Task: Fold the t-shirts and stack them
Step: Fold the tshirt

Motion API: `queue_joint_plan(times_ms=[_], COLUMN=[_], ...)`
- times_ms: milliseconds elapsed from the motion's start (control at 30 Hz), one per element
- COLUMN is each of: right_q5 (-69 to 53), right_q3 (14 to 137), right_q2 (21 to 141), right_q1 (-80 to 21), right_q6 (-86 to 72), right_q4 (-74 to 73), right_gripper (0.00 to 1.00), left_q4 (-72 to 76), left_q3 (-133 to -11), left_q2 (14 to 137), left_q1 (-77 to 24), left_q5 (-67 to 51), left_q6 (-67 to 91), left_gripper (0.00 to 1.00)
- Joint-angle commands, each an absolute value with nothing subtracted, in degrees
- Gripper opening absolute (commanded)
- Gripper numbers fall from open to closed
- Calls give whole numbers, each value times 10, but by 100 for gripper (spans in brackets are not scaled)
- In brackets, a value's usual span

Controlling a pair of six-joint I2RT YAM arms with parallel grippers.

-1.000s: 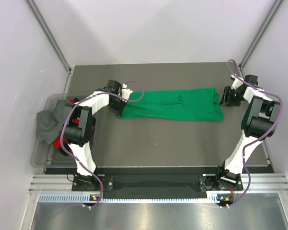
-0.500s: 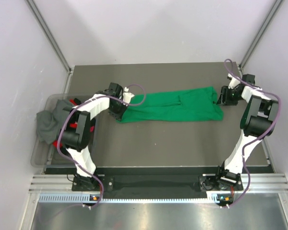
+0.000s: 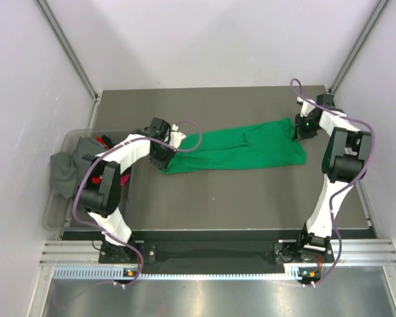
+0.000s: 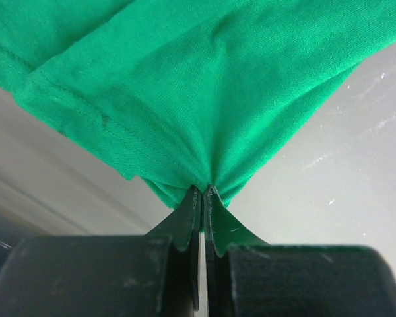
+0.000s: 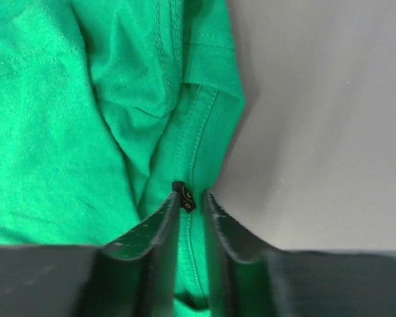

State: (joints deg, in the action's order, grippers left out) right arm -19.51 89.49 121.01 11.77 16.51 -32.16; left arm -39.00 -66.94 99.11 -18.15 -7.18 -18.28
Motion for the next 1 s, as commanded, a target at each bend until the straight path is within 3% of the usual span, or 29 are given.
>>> queue_joint_plan(times_ms=[0,167,500,633,700,767,867,967], right_q5=[-145,-127,-81,-68,-62,-55,-45,-29], right_q3=[911,961,1147,1219,1264,1306,1337,1379], right_q2=[1245,1273,1369,1403,1425,1440,1468,1492], right_q1=[97,81,19,-16,-25,-38,-53,-71], right_q6=[183,194,205,204,205,207,211,214], right_q4=[-364,-385,-383,-383,-381,-374,-344,-306], right_gripper=[19,3,0,0,0,0,0,0], left_q4=[-411,-422,-455,-465,-468,-483,-491,-504], left_q3=[-664,-657,-632,-620,-607,-599,-590,-598], left_q2=[956,940,905,900,894,884,869,866], left_q1=[-186,-201,-262,-277,-282,-293,-314,-318], left_q5=[-65,-65,-103,-133,-155,-190,-225,-268], left_q6=[-180,-185,-193,-203,-212,-231,-250,-260], left_gripper=[0,0,0,4,8,27,41,47])
